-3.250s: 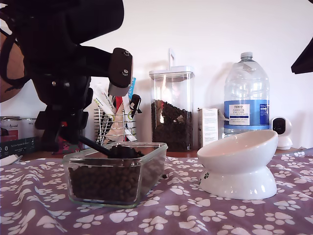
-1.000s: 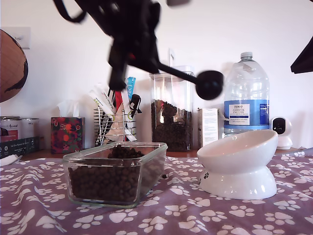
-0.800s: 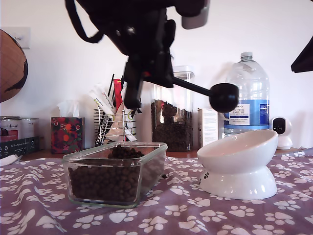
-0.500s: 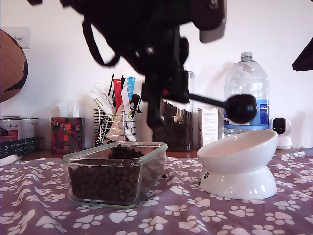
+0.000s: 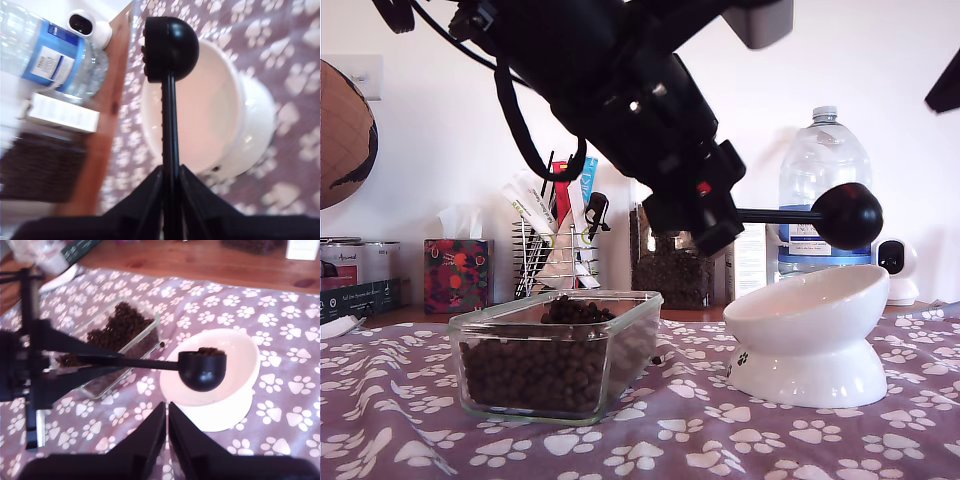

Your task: Measure one spoon of cat food and pour it into the food bowl

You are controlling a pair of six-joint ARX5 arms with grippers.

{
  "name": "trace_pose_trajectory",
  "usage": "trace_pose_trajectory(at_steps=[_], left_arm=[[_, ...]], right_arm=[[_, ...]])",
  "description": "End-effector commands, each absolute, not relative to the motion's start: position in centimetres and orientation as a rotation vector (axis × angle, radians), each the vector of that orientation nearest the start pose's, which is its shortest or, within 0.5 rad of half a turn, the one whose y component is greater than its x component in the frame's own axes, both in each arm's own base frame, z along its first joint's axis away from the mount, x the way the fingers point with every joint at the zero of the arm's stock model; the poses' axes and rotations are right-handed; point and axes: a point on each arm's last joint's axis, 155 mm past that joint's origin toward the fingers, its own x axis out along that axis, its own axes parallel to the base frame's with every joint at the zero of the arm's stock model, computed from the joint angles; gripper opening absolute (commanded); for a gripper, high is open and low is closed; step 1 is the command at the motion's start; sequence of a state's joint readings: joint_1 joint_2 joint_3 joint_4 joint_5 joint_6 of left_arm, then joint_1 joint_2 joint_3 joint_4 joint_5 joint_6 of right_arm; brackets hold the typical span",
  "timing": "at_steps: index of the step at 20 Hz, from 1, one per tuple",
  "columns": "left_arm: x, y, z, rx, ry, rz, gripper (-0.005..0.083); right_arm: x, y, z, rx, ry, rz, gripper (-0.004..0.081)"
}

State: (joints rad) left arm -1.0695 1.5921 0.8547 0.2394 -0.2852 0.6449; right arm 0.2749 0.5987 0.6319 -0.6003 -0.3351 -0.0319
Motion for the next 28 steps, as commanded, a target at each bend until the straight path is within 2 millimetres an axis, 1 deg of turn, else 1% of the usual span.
trace_pose_trajectory(at_steps=[1, 5, 10, 13, 16, 19, 25, 28], left_arm=[[26.9, -37.9, 12.9, 0.845, 0.170, -0.886, -0.0021], [26.9, -37.7, 12.1, 0.666, 0.277, -0.926, -0.0021], [27.5, -37.2, 11.7, 0.512, 0.366, -0.945, -0.0021], [27.1, -37.5, 11.7, 0.472, 0.383, -0.980, -0.0021], [26.6, -37.8, 11.6, 0.450, 0.398, -1.012, -0.0021], [26.1, -37.9, 11.0, 0.389, 0.454, -1.028, -0.0021], [25.8, -37.9, 11.0, 0.251, 0.533, -1.056, -0.0021], [25.3, -38.2, 10.1, 0.210, 0.583, -1.075, -0.0021]], right_arm=[[21.6, 12.4, 18.8, -0.051, 0.593, 0.617, -0.0013], [21.4, 12.1, 19.1, -0.090, 0.591, 0.615, -0.0013], [21.5, 12.1, 19.2, -0.090, 0.589, 0.615, -0.0013], [21.5, 12.2, 19.2, -0.090, 0.586, 0.615, -0.0013], [21.8, 12.2, 19.7, -0.090, 0.561, 0.615, -0.0013], [21.9, 12.3, 19.9, -0.090, 0.551, 0.619, -0.0013], [21.9, 12.4, 19.9, -0.089, 0.551, 0.619, -0.0013], [21.9, 12.4, 20.0, -0.089, 0.550, 0.620, -0.0013]])
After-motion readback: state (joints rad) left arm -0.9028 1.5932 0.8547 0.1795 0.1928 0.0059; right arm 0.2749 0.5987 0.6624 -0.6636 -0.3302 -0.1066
